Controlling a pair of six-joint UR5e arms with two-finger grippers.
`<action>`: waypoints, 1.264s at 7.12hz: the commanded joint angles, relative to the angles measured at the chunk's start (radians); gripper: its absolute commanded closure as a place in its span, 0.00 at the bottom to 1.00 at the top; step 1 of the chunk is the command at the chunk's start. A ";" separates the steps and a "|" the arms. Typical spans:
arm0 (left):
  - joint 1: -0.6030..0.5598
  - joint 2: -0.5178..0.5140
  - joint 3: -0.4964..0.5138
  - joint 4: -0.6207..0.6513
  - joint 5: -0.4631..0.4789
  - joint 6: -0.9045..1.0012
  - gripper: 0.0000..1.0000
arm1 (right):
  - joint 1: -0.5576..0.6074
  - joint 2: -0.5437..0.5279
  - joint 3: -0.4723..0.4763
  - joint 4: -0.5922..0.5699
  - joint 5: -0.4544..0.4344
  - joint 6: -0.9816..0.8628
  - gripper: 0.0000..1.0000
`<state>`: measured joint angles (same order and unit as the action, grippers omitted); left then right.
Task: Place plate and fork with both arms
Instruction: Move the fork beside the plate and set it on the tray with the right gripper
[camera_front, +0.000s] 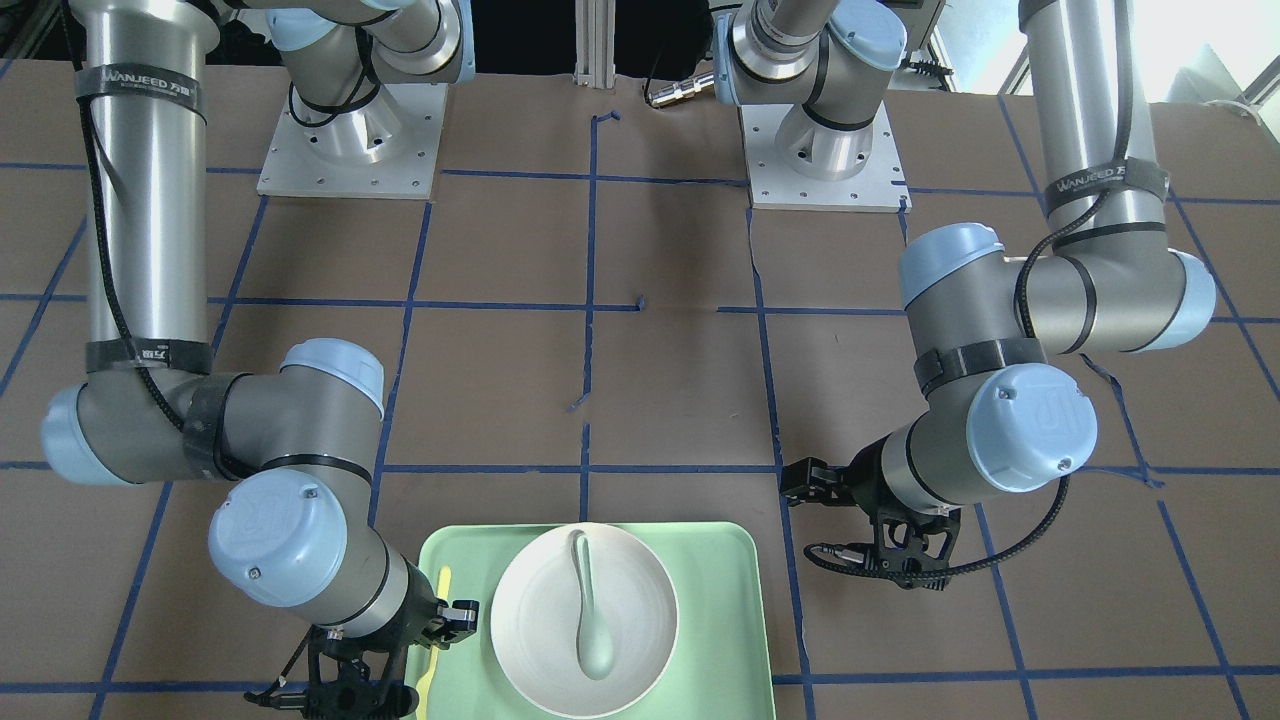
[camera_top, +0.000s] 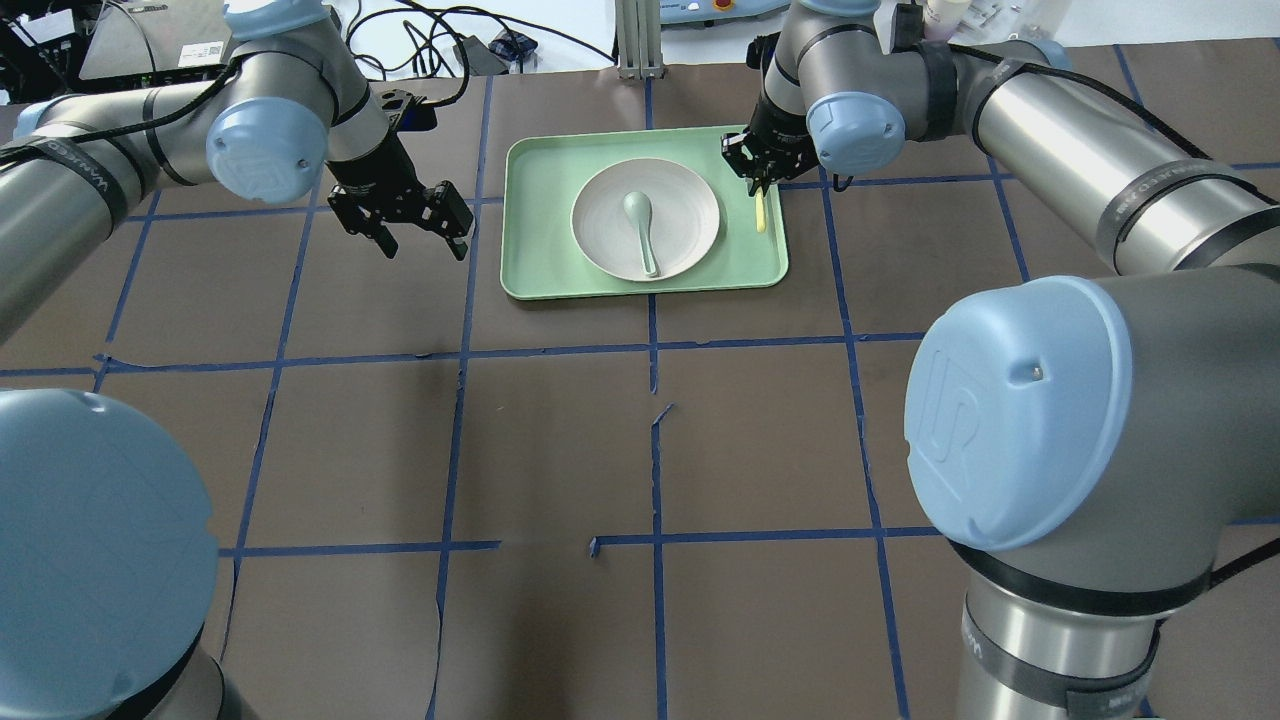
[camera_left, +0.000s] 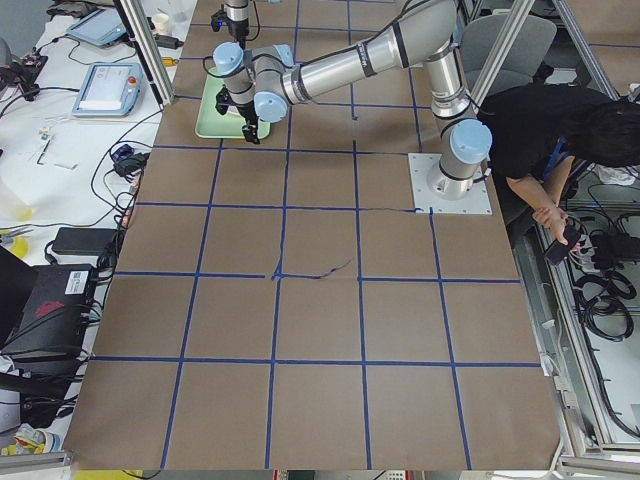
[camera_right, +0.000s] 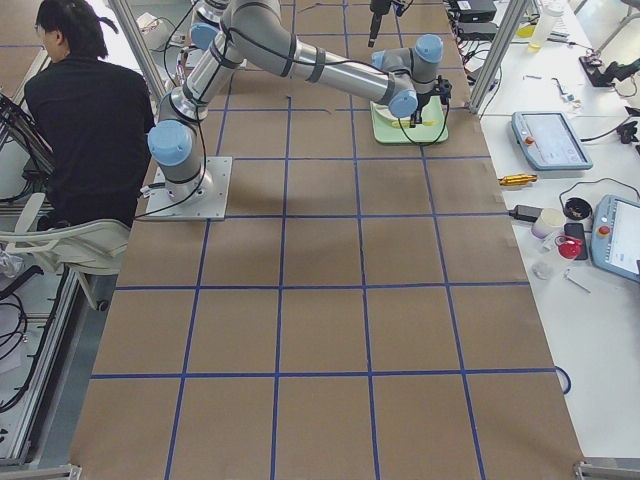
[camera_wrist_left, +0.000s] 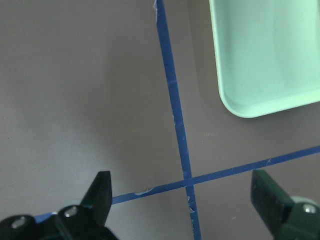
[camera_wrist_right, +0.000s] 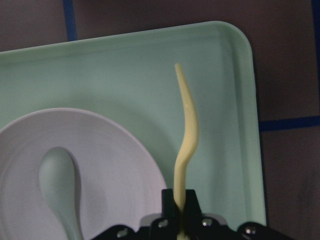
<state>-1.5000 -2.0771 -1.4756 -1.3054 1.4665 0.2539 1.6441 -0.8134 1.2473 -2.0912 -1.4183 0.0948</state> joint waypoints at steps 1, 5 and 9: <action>0.000 0.000 0.000 0.000 -0.001 -0.004 0.00 | -0.003 0.019 -0.006 -0.003 0.056 -0.059 1.00; -0.002 0.005 0.003 -0.001 0.003 -0.004 0.00 | -0.003 -0.028 0.024 0.023 0.041 -0.115 0.00; -0.072 0.127 0.006 -0.056 0.063 -0.157 0.00 | -0.009 -0.333 0.173 0.268 -0.181 -0.116 0.00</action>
<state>-1.5392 -2.0004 -1.4681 -1.3332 1.5138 0.1742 1.6367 -1.0355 1.3690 -1.9141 -1.5342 -0.0212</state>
